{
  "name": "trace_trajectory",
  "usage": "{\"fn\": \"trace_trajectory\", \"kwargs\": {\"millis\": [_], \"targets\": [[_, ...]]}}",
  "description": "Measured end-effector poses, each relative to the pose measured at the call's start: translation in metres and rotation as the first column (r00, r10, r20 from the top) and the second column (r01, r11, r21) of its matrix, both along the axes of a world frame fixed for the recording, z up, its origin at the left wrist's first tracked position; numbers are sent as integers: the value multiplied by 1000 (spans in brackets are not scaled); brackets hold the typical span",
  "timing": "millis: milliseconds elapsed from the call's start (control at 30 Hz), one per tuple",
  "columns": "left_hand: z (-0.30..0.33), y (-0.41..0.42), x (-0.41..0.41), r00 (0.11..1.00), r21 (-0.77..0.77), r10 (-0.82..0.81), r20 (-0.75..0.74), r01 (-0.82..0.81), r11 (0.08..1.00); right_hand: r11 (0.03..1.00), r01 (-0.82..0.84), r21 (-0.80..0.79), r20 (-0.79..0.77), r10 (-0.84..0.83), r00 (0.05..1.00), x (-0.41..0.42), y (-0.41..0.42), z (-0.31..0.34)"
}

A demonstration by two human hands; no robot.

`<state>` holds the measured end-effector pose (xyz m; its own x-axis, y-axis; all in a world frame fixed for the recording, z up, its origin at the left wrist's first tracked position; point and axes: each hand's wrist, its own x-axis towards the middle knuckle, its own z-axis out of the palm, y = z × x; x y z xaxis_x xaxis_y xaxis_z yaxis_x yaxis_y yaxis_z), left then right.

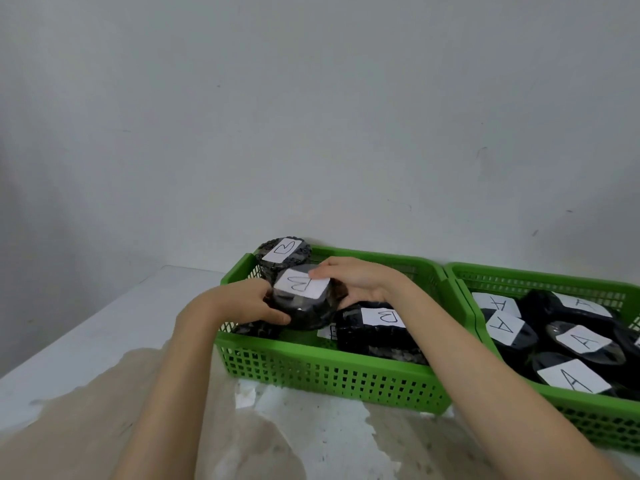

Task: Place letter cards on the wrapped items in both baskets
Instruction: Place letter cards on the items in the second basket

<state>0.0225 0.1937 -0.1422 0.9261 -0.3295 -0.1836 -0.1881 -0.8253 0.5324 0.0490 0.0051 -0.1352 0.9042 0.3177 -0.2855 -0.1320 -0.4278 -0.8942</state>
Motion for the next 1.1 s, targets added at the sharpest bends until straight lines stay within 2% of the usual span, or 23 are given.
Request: {"fn": "trace_trajectory", "kwargs": {"millis": [133, 300, 433, 533, 600, 700, 833, 933, 1033, 1100], "targets": [[-9, 8, 7, 999, 214, 49, 9, -50, 975, 937, -66, -343, 95, 105, 990, -8, 7, -6], [-21, -5, 12, 989, 291, 141, -38, -124, 949, 812, -80, -578, 240, 263, 935, -1, 8, -14], [-22, -3, 12, 987, 366, 134, -89, -93, 926, 841, -82, -534, 277, 266, 923, 0, 9, -15], [-22, -3, 11, 985, 411, 137, -103, -83, 908, 836, -149, -529, 189, 287, 939, -1, 10, -19], [-22, -5, 9, 986, 427, 143, -84, -94, 899, 821, -168, -545, 176, 308, 935, 0, 9, -21], [-26, -9, 9, 987, 428, 163, -7, -144, 892, 829, -141, -541, 240, 313, 919, -1, 9, -20], [-23, -8, 3, 987, 275, 158, 32, -160, 948, 847, -72, -526, 329, 281, 902, 0, 11, -20], [-10, 1, 3, 973, 4, 222, 70, -222, 975, 874, 16, -486, 425, 221, 878, 2, 12, -19], [5, 13, -2, 952, -309, 306, 23, -284, 908, 937, 76, -341, 453, 93, 887, 2, 15, -18], [11, 21, -5, 933, -478, 353, -70, -342, 809, 978, 92, -186, 370, -17, 929, 0, 18, -16]]}}
